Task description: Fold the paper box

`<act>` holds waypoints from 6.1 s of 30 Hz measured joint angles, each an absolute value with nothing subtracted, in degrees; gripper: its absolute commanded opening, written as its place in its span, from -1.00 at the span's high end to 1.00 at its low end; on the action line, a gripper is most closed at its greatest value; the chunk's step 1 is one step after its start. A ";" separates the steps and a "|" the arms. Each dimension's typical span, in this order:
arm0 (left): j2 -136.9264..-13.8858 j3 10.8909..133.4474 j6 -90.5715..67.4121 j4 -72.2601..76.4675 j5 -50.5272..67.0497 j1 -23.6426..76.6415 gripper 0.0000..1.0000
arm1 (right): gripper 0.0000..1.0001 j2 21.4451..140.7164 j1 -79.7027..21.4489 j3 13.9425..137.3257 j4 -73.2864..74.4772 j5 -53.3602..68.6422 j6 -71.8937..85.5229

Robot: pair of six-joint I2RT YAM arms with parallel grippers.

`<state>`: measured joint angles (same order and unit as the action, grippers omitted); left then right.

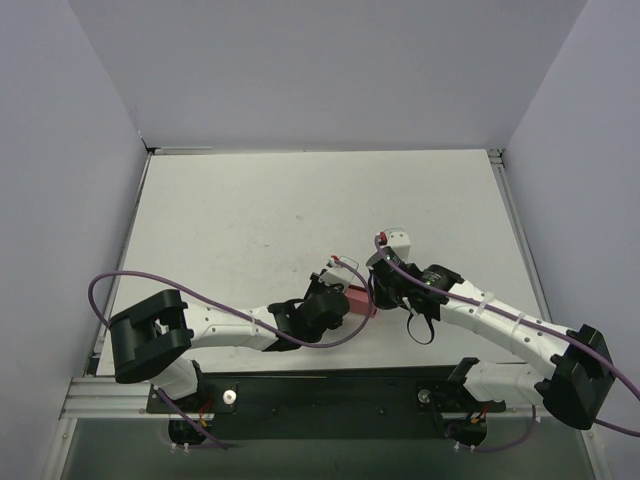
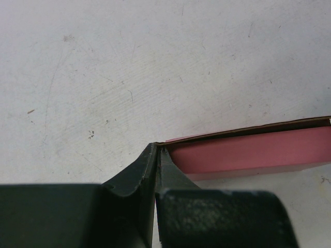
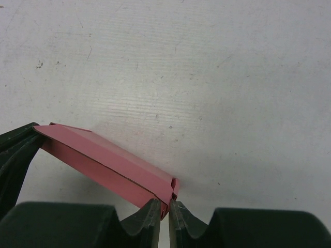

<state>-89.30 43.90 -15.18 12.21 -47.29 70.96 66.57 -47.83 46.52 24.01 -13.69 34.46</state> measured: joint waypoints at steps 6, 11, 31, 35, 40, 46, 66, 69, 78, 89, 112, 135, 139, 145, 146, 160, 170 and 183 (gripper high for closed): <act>-89.30 43.92 -15.16 12.14 -47.29 70.96 1.00 | 0.96 66.63 -47.83 46.48 23.81 -13.74 34.44; -89.30 43.99 -15.16 12.01 -47.29 70.96 1.00 | 1.00 66.65 -48.10 46.19 23.46 -14.15 34.35; -89.32 44.53 -15.18 10.66 -47.09 71.05 1.00 | 1.00 65.36 -51.48 42.61 21.10 -17.04 37.58; -89.10 44.62 -14.37 10.39 -46.81 71.05 0.77 | 1.00 65.36 -51.48 42.63 21.15 -17.23 38.15; -87.90 44.56 -12.25 8.75 -44.91 71.07 0.41 | 1.00 65.41 -51.48 42.63 21.37 -17.82 38.83; -84.47 42.48 -8.95 7.42 -41.08 71.22 0.14 | 1.00 66.00 -51.53 42.85 21.69 -18.68 39.03; -59.83 32.32 -12.73 5.45 -23.00 59.42 -0.26 | 1.00 67.72 -51.83 44.38 22.87 -19.40 38.98; -58.72 32.82 -16.34 4.71 -18.31 53.91 -0.30 | 1.00 67.72 -51.96 44.38 23.00 -19.51 38.98; -67.77 40.42 -26.44 2.87 -5.85 48.64 -0.07 | 1.00 67.72 -52.18 44.38 23.05 -19.73 39.00; -75.11 42.74 -19.18 3.79 0.14 50.68 0.15 | 1.00 67.72 -52.18 44.38 23.07 -19.73 39.00; -82.59 47.79 -14.22 0.01 -7.33 53.60 0.42 | 1.00 67.72 -52.18 44.38 23.05 -19.70 39.00; -85.38 51.99 -17.43 -4.36 -9.89 54.68 1.00 | 1.00 68.07 -52.18 44.38 23.09 -19.81 38.96; -85.67 52.82 -19.81 -5.43 -10.11 54.68 1.00 | 1.00 68.20 -52.18 44.38 23.11 -20.12 38.94; -86.17 53.67 -22.22 -6.33 -10.50 54.65 1.00 | 1.00 68.49 -52.21 44.38 23.09 -20.16 38.89; -86.19 53.67 -22.37 -6.31 -10.50 54.65 1.00 | 1.00 68.51 -52.23 44.38 23.09 -20.16 38.89; -87.07 53.74 -24.03 -5.74 -11.40 54.68 1.00 | 1.00 68.79 -52.23 44.38 23.00 -20.16 38.81; -87.09 53.74 -27.64 -5.61 -11.79 54.65 1.00 | 1.00 68.84 -52.23 44.38 23.00 -20.18 38.81; -87.11 53.25 -29.17 -3.60 -11.81 54.43 1.00 | 1.00 68.84 -52.23 44.36 23.27 -20.16 38.81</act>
<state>-87.11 53.25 -29.17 -3.60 -11.81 54.43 68.84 -52.23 44.36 23.27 -20.16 38.81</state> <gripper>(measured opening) 0.065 0.026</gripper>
